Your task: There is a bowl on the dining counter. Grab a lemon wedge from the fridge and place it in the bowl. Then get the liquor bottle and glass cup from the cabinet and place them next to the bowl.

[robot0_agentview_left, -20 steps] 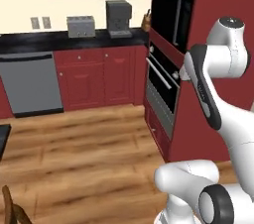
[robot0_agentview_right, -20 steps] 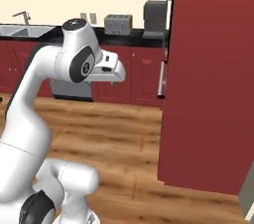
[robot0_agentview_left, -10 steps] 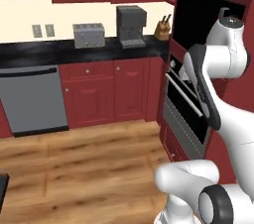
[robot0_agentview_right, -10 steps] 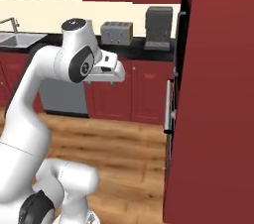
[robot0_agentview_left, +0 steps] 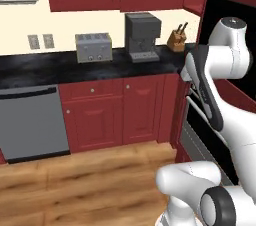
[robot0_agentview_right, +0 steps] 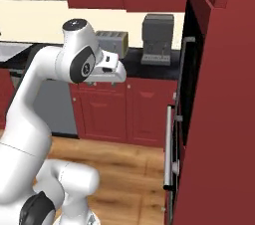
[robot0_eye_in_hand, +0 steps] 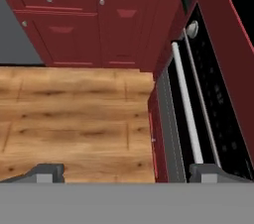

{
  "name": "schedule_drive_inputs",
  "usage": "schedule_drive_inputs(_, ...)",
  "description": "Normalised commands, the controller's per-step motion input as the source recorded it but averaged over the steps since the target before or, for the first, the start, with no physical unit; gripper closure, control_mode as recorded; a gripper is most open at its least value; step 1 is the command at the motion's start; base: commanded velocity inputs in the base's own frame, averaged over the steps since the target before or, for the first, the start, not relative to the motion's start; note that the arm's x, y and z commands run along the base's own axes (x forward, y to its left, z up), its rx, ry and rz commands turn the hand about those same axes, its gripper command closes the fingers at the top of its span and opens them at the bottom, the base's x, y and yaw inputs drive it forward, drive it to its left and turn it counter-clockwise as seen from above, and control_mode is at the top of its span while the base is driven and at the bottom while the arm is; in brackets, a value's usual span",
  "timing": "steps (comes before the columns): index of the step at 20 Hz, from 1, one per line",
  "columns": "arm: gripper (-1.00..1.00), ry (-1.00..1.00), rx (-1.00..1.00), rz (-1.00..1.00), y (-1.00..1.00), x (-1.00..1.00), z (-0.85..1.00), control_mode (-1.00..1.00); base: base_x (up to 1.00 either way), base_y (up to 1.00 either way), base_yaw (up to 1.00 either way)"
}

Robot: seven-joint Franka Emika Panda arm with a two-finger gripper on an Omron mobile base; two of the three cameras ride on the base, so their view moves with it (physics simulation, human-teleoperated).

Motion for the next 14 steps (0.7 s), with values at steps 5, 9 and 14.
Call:
schedule_drive_inputs(5, -1.0, 0.0, 0.0, 0.0, 0.0, 0.0, 0.0, 1.0, 1.0, 0.49, -0.05)
schedule_drive_inputs(9, -1.0, 0.0, 0.0, 0.0, 0.0, 0.0, 0.0, 1.0, 1.0, 0.62, -0.12)
schedule_drive_inputs(14, -1.0, 0.0, 0.0, 0.0, 0.0, 0.0, 0.0, 1.0, 0.94, 0.43, -0.38)
